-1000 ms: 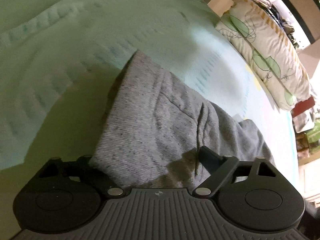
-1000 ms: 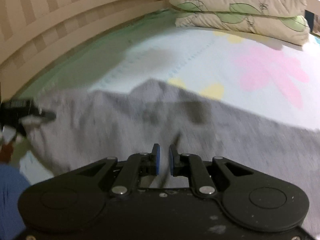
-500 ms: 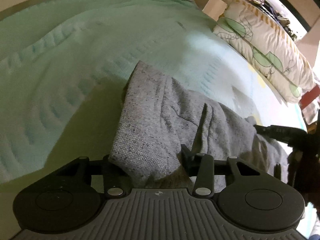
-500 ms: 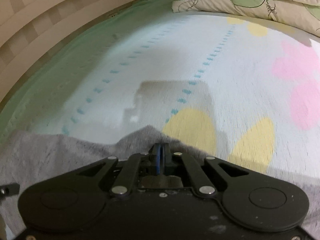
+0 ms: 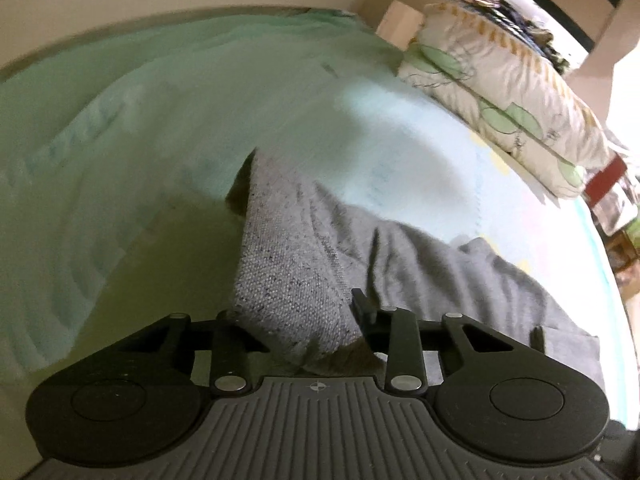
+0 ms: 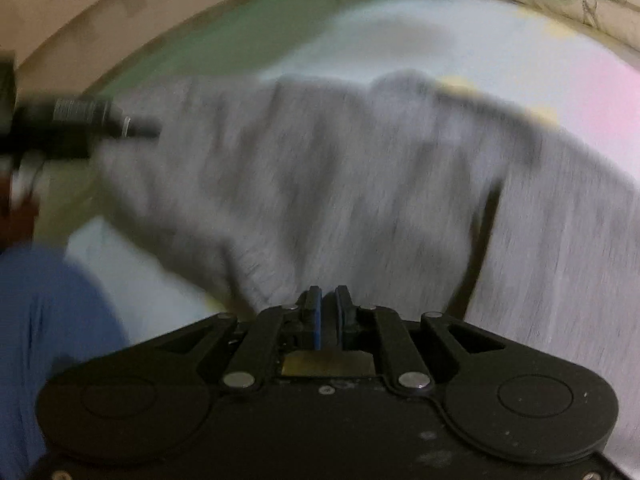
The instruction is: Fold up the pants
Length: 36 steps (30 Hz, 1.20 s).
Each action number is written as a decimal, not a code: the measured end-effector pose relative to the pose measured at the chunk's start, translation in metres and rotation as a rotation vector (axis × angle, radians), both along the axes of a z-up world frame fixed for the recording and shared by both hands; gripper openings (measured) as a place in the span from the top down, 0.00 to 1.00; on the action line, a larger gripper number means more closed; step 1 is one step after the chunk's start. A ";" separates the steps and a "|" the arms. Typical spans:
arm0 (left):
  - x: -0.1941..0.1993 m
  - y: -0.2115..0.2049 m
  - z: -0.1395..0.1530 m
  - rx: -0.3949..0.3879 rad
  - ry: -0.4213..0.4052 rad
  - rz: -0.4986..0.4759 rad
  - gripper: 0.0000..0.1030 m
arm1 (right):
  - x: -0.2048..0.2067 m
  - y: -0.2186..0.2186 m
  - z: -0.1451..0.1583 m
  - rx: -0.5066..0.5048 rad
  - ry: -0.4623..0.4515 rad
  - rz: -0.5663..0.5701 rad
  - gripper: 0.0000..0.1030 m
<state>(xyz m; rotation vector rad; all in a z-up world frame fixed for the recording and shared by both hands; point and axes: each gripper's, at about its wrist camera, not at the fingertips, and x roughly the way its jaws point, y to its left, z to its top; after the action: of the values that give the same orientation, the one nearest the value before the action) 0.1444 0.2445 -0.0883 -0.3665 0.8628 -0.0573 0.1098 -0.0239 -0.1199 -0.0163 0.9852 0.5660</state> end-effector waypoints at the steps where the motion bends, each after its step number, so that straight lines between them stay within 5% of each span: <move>1: 0.001 -0.004 0.007 0.013 -0.012 -0.011 0.69 | -0.008 -0.003 0.000 0.010 -0.013 -0.004 0.90; 5: 0.006 -0.028 0.037 0.042 -0.075 -0.052 0.71 | -0.005 -0.023 0.009 0.085 0.012 -0.071 0.90; 12: 0.015 -0.116 0.081 0.066 -0.198 -0.215 0.71 | 0.000 -0.077 0.037 0.131 -0.074 -0.183 0.89; 17: 0.025 -0.201 0.073 -0.009 -0.214 -0.392 0.71 | 0.002 -0.123 0.036 0.160 -0.063 -0.296 0.88; 21: 0.022 -0.250 0.050 -0.057 -0.178 -0.436 0.71 | 0.004 -0.160 0.031 0.172 -0.028 -0.365 0.86; 29: -0.016 -0.260 0.004 -0.071 -0.068 -0.336 0.62 | 0.018 -0.189 0.034 0.192 -0.034 -0.435 0.61; 36: 0.000 -0.239 -0.040 -0.018 0.132 -0.136 0.63 | 0.059 -0.166 0.054 0.295 -0.024 -0.317 0.35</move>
<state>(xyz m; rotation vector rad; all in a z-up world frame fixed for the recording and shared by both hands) 0.1442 0.0058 -0.1285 -0.3311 1.0173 -0.1688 0.1687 -0.1899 -0.0656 0.3885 0.8520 0.4129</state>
